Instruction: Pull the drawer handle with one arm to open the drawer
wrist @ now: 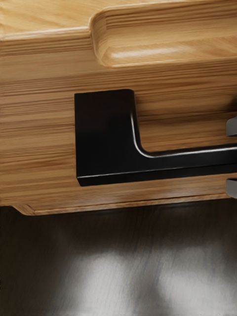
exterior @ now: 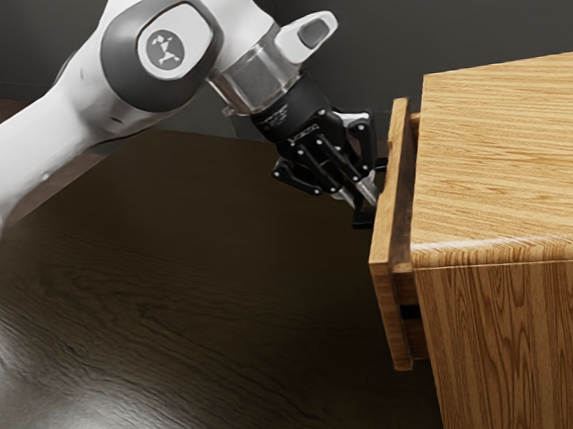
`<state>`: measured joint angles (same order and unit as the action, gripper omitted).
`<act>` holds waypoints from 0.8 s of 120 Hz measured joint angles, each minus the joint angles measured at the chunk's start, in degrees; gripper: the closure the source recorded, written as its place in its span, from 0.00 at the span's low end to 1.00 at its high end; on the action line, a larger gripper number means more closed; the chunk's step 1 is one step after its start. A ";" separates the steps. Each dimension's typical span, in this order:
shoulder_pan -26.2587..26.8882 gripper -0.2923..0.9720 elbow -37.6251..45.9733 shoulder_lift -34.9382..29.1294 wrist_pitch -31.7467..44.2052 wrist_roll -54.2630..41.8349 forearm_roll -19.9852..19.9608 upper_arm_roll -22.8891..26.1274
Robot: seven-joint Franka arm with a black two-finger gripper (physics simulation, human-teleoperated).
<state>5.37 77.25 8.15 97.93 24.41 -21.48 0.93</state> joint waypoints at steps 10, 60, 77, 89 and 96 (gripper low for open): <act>0.01 0.76 0.77 -0.29 -0.04 -0.23 0.39 -0.50; 0.03 0.76 5.21 -4.72 -0.15 -1.47 1.46 -3.41; -0.36 0.76 6.87 -6.33 -0.17 -1.88 1.92 -3.89; -0.32 0.77 8.02 -7.33 -0.19 -2.13 2.25 -4.42; -0.38 0.77 8.40 -7.66 -0.19 -2.31 2.35 -4.56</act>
<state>4.98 85.65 0.49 97.74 22.10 -19.13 -3.64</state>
